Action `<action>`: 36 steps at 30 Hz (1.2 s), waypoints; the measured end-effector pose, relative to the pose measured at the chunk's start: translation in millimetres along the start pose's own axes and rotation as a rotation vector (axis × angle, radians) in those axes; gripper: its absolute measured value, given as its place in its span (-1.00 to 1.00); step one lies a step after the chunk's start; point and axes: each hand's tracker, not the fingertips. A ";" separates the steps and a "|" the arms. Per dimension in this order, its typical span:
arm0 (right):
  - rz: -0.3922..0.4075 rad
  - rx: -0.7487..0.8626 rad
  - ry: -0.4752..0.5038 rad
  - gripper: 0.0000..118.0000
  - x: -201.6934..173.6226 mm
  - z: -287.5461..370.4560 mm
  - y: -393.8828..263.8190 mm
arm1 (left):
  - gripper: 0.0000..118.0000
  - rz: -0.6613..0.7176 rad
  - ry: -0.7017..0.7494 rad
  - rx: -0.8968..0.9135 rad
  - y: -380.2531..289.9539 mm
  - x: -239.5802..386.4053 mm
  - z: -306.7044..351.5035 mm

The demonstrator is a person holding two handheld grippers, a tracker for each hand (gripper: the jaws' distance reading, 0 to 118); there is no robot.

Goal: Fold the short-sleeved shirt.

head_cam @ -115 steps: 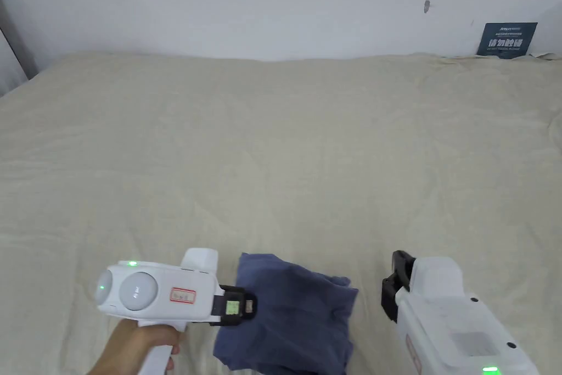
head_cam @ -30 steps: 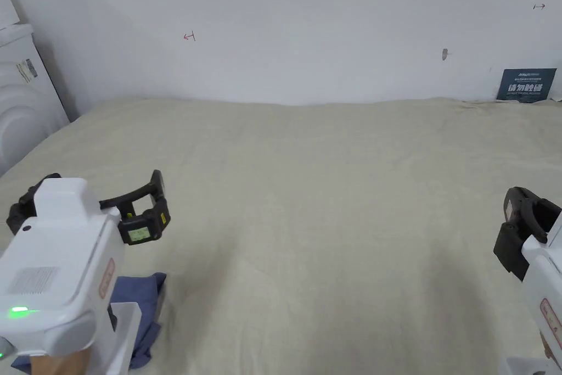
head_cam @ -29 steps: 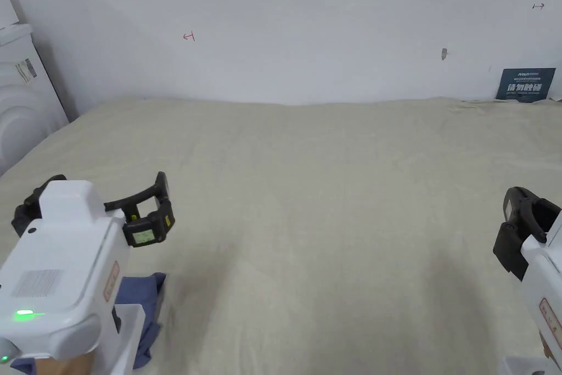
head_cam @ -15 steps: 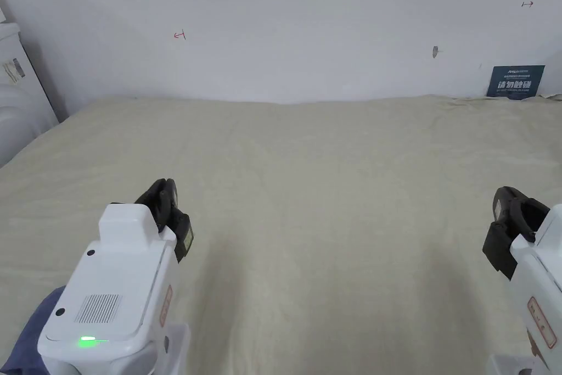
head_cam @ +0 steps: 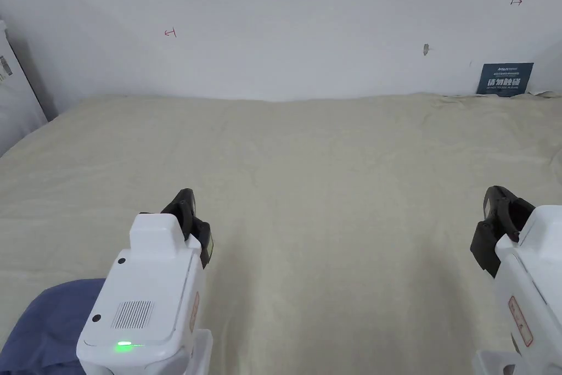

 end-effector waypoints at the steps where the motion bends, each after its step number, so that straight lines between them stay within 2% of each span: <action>1: 0.000 -0.001 0.001 -0.99 0.3 -0.4 -0.8 | -1.00 -0.005 -0.006 0.002 0.5 1.1 -0.2; 36: -0.001 0.008 0.005 -0.99 0.8 0.2 -5.1 | -1.00 -0.013 -0.030 0.010 4.8 8.7 0.9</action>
